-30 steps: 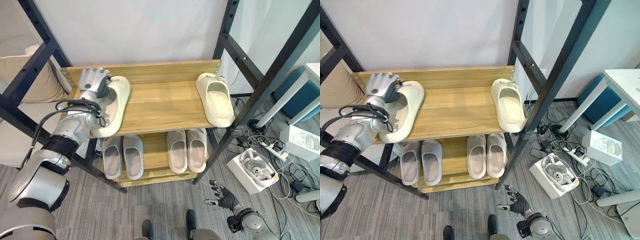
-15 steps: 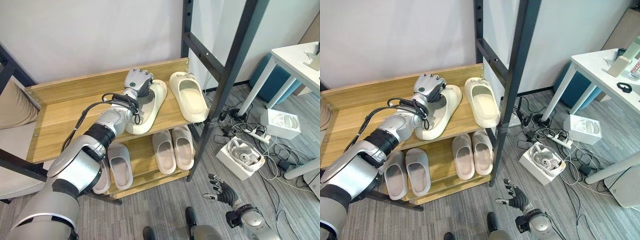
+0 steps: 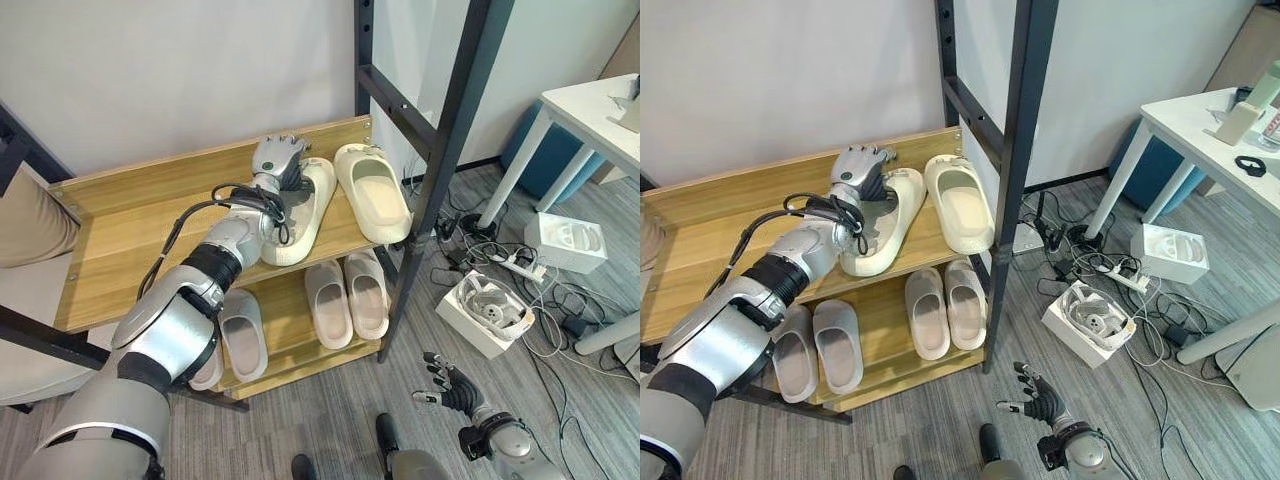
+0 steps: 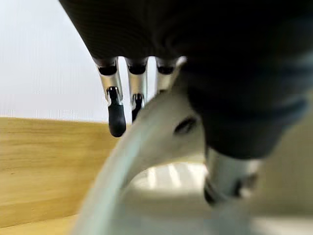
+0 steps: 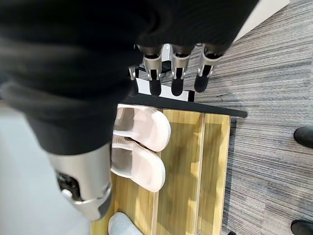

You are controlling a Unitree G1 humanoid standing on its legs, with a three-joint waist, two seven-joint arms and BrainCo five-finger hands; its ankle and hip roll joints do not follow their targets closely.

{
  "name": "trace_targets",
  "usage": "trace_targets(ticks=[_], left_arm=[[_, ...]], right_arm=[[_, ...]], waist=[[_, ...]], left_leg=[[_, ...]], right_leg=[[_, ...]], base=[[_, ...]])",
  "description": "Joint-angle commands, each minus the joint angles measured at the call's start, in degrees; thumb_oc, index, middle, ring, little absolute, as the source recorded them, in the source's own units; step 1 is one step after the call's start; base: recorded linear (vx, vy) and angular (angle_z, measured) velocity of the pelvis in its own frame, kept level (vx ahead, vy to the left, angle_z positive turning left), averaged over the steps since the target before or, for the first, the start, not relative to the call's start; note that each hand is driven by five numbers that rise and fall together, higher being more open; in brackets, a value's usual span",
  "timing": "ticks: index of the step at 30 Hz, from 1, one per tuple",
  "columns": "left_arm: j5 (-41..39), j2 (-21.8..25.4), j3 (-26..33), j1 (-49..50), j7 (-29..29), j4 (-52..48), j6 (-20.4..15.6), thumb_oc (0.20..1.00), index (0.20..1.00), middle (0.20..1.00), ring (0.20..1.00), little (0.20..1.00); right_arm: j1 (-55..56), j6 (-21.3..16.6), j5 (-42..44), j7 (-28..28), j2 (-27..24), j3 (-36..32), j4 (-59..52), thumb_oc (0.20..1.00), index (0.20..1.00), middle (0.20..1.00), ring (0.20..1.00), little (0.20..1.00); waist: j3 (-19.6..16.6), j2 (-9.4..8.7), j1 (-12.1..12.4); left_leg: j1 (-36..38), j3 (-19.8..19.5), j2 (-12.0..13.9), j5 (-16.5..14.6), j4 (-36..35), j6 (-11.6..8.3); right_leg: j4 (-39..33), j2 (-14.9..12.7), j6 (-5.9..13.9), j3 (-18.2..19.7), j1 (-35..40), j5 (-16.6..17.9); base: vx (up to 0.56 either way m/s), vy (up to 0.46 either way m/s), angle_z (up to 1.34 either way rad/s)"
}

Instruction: Arrange the slippers neatly on the shoe rack.

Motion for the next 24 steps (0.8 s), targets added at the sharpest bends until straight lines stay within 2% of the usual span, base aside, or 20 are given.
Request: trace_targets(ticks=[1, 6, 9, 11, 12, 13, 14, 15, 17, 18, 19, 21, 22, 24], left_arm=[[-1.52, 0.93, 5.32, -3.89, 3.37, -1.24, -0.54, 1.0, 1.0, 1.0, 1.0, 1.0], [-0.92, 4.47, 12.3, 5.34, 3.4, -17.29, -3.18, 1.0, 1.0, 1.0, 1.0, 1.0], [-1.05, 5.25, 14.87, 9.13, 2.98, -22.19, -4.09, 1.0, 1.0, 1.0, 1.0, 1.0], [-6.38, 4.55, 18.73, 16.12, 1.88, -27.65, -7.36, 1.0, 1.0, 1.0, 1.0, 1.0], [-6.46, 4.66, 19.13, 16.7, 1.6, -28.18, -7.31, 1.0, 1.0, 1.0, 1.0, 1.0], [-8.92, 4.11, 20.35, 18.91, 0.92, -29.47, -8.33, 1.0, 1.0, 1.0, 1.0, 1.0], [-16.7, 2.49, 22.26, 24.06, -1.74, -31.94, -10.71, 1.0, 1.0, 1.0, 1.0, 1.0], [-16.79, 2.56, 22.46, 24.4, -1.91, -32.25, -10.63, 1.0, 1.0, 1.0, 1.0, 1.0], [-26.24, 0.09, 23.35, 28.32, -5.74, -33.6, -12.34, 1.0, 1.0, 1.0, 1.0, 1.0], [-36.72, -2.03, 22.96, 31.31, -9.47, -33.7, -13.55, 1.0, 1.0, 1.0, 1.0, 1.0], [-36.9, -1.97, 22.99, 31.37, -9.6, -33.73, -13.56, 1.0, 1.0, 1.0, 1.0, 1.0], [-48.38, -3.95, 21.81, 34.4, -13.36, -33.97, -13.62, 1.0, 1.0, 1.0, 1.0, 1.0], [-58.05, -5.52, 19.9, 36.05, -16.25, -34.84, -13.08, 1.0, 1.0, 1.0, 1.0, 1.0], [-58.14, -5.47, 19.9, 36.06, -16.3, -34.84, -13.08, 1.0, 1.0, 1.0, 1.0, 1.0]], right_arm=[[-0.89, -2.58, 0.79, -0.78, 1.67, -0.34, -2.02, 1.0, 1.0, 1.0, 1.0, 1.0], [-0.9, -2.18, 0.12, -0.47, 3.26, -1.11, -1.4, 1.0, 1.0, 1.0, 1.0, 1.0], [-0.72, -2.1, -0.23, -0.4, 3.66, -1.14, -1.01, 1.0, 1.0, 1.0, 1.0, 1.0], [-0.68, -1.85, -0.63, -0.34, 4.43, -1.7, -0.56, 1.0, 1.0, 1.0, 1.0, 1.0], [-0.57, -1.85, -0.64, -0.33, 4.29, -1.53, -0.57, 1.0, 1.0, 1.0, 1.0, 1.0], [-0.55, -1.73, -0.7, -0.33, 4.52, -1.76, -0.45, 1.0, 1.0, 1.0, 1.0, 1.0], [-0.54, -1.23, -0.99, -0.53, 5.13, -2.5, 0.04, 1.0, 1.0, 1.0, 1.0, 1.0], [-0.47, -1.24, -1.0, -0.54, 5.08, -2.38, 0.05, 1.0, 1.0, 1.0, 1.0, 1.0], [-0.45, -0.59, -1.35, -0.54, 5.61, -2.99, 0.27, 1.0, 1.0, 1.0, 1.0, 1.0], [-0.71, -0.01, -1.51, -0.39, 5.86, -3.31, 0.36, 1.0, 1.0, 1.0, 1.0, 1.0], [-0.65, 0.01, -1.51, -0.38, 5.83, -3.3, 0.34, 1.0, 1.0, 1.0, 1.0, 1.0], [-0.96, 0.71, -1.9, -0.39, 5.84, -3.55, 0.13, 1.0, 1.0, 1.0, 1.0, 1.0], [-1.52, 1.35, -2.29, -0.52, 5.83, -3.45, 0.02, 1.0, 1.0, 1.0, 1.0, 1.0], [-1.5, 1.36, -2.29, -0.52, 5.84, -3.45, 0.01, 1.0, 1.0, 1.0, 1.0, 1.0]], waist=[[-0.33, -2.85, 1.4], [-0.17, -2.93, 3.6], [-0.24, -2.93, 4.06], [-0.14, -3.19, 5.09], [-0.31, -3.09, 4.93], [-0.34, -3.11, 5.24], [-0.27, -3.13, 5.85], [-0.4, -3.09, 5.75], [-0.54, -3.11, 6.15], [-0.54, -3.02, 6.42], [-0.59, -2.99, 6.4], [-0.64, -2.87, 6.6], [-0.69, -2.82, 6.6], [-0.71, -2.82, 6.61]], left_leg=[[3.42, -2.74, 1.84, -5.2, -0.36, -2.2], [3.04, -4.29, 1.45, -5.1, -0.36, -2.1], [2.91, -4.68, 1.32, -5.05, -0.36, -2.07], [2.65, -5.12, 1.29, -4.86, -0.36, -2.08], [2.65, -5.13, 1.29, -4.87, -0.36, -2.08], [2.64, -5.26, 1.22, -4.84, -0.36, -2.04], [2.58, -5.51, 1.08, -4.71, -0.36, -1.94], [2.56, -5.53, 1.08, -4.72, -0.36, -1.94], [2.54, -5.75, 0.94, -4.65, -0.36, -1.81], [2.44, -5.87, 0.8, -4.45, -0.36, -1.71], [2.43, -5.89, 0.81, -4.47, -0.36, -1.72], [2.26, -6.01, 0.79, -4.3, -0.36, -1.6], [2.1, -6.12, 0.74, -4.18, -0.36, -1.48], [2.09, -6.11, 0.74, -4.19, -0.36, -1.48]], right_leg=[[1.14, -2.72, 5.34, -2.8, 4.14, -7.52], [0.69, -2.87, 5.08, -4.46, 5.16, -7.6], [0.6, -2.9, 4.98, -4.8, 5.34, -7.57], [0.42, -3.02, 4.86, -5.26, 5.53, -7.4], [0.38, -3.01, 4.86, -5.27, 5.55, -7.38], [0.31, -3.02, 4.81, -5.39, 5.59, -7.31], [0.35, -3.07, 4.73, -5.62, 5.63, -7.14], [0.32, -3.07, 4.73, -5.64, 5.63, -7.14], [0.26, -3.1, 4.62, -5.71, 5.76, -7.03], [0.27, -3.19, 4.51, -5.88, 5.78, -6.89], [0.27, -3.18, 4.51, -5.9, 5.78, -6.9], [0.24, -3.29, 4.47, -6.2, 5.72, -6.71], [0.23, -3.37, 4.46, -6.21, 5.72, -6.56], [0.23, -3.36, 4.46, -6.21, 5.71, -6.56]], base=[[0.0, -0.008, 0.2], [-0.01, 0.003, 0.2], [-0.02, 0.009, 0.17], [-0.02, 0.007, 0.15], [0.0, 0.0, 0.0], [-0.01, 0.013, 0.07], [-0.01, 0.013, 0.12], [-0.01, 0.017, 0.11], [-0.01, 0.021, 0.09], [-0.01, 0.022, 0.11], [-0.02, 0.022, 0.09], [-0.02, 0.017, 0.03], [0.0, 0.0, 0.0], [0.0, 0.0, 0.0]])
